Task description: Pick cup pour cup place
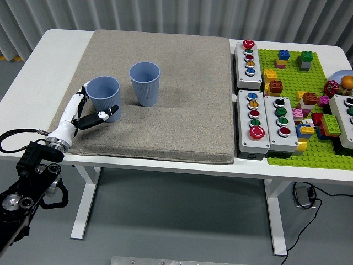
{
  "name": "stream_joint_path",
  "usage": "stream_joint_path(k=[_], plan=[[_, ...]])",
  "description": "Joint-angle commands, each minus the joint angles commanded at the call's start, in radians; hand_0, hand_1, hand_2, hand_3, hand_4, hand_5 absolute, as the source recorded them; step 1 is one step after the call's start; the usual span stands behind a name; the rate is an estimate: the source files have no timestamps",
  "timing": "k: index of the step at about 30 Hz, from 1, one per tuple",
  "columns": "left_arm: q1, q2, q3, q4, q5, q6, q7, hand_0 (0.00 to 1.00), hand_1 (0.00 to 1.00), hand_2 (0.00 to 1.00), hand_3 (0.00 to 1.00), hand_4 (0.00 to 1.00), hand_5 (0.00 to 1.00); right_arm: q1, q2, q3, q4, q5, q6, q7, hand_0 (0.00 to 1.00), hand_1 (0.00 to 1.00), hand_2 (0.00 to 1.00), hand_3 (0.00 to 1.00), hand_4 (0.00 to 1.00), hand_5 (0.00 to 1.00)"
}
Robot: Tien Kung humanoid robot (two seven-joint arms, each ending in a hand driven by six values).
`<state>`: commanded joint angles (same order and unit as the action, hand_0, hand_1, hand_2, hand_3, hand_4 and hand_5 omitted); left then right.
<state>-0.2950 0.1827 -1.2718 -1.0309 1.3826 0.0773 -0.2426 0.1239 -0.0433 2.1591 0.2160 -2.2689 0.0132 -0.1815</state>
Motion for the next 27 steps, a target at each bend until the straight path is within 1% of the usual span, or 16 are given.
stream_joint_path(k=[6,8,13,14,19,20,25,26,27], plan=[[-0.011,0.009,0.009,0.009,-0.016,-0.002,0.001,0.998,0.965,0.998,0.998,0.93,0.337,0.0,0.0,0.001,0.0,0.0,0.0,-0.001,0.69,0.659,0.602,0.603,0.02,0.328],[-0.014,0.009,0.01,0.012,-0.015,-0.001,0.001,0.991,0.949,0.998,0.998,0.932,0.347,0.001,0.0,0.001,0.0,0.0,0.0,-0.001,0.69,0.659,0.602,0.603,0.02,0.325],[-0.023,0.006,0.017,0.017,-0.009,0.0,0.004,0.991,0.949,0.998,0.998,0.932,0.347,0.003,-0.001,0.002,0.0,0.0,0.0,0.001,0.69,0.659,0.602,0.603,0.02,0.325],[-0.025,0.005,0.017,0.017,-0.007,0.001,0.005,0.94,0.904,0.998,0.998,0.933,0.351,0.003,-0.001,0.002,0.0,0.0,0.0,0.001,0.69,0.659,0.602,0.603,0.02,0.325],[-0.03,0.001,0.02,0.021,-0.005,0.002,0.006,0.94,0.904,0.998,0.998,0.933,0.351,0.004,-0.002,0.003,-0.001,0.0,0.0,0.002,0.69,0.659,0.602,0.603,0.02,0.325],[-0.032,0.001,0.02,0.022,-0.005,0.002,0.006,0.91,0.872,0.99,0.998,0.934,0.35,0.004,-0.002,0.004,-0.001,0.0,0.0,0.002,0.69,0.659,0.603,0.603,0.019,0.324],[-0.036,-0.001,0.021,0.025,-0.002,0.002,0.007,0.91,0.872,0.99,0.998,0.934,0.35,0.006,-0.003,0.006,-0.001,0.0,-0.001,0.002,0.69,0.659,0.603,0.603,0.019,0.324],[-0.038,-0.001,0.022,0.026,-0.002,0.002,0.007,0.871,0.819,0.967,0.998,0.934,0.353,0.007,-0.003,0.006,-0.001,0.0,-0.001,0.002,0.69,0.659,0.603,0.603,0.019,0.324],[-0.04,-0.001,0.024,0.026,0.0,0.003,0.008,0.871,0.819,0.967,0.998,0.934,0.353,0.008,-0.003,0.006,-0.001,0.0,-0.001,0.002,0.69,0.659,0.603,0.603,0.019,0.324]])
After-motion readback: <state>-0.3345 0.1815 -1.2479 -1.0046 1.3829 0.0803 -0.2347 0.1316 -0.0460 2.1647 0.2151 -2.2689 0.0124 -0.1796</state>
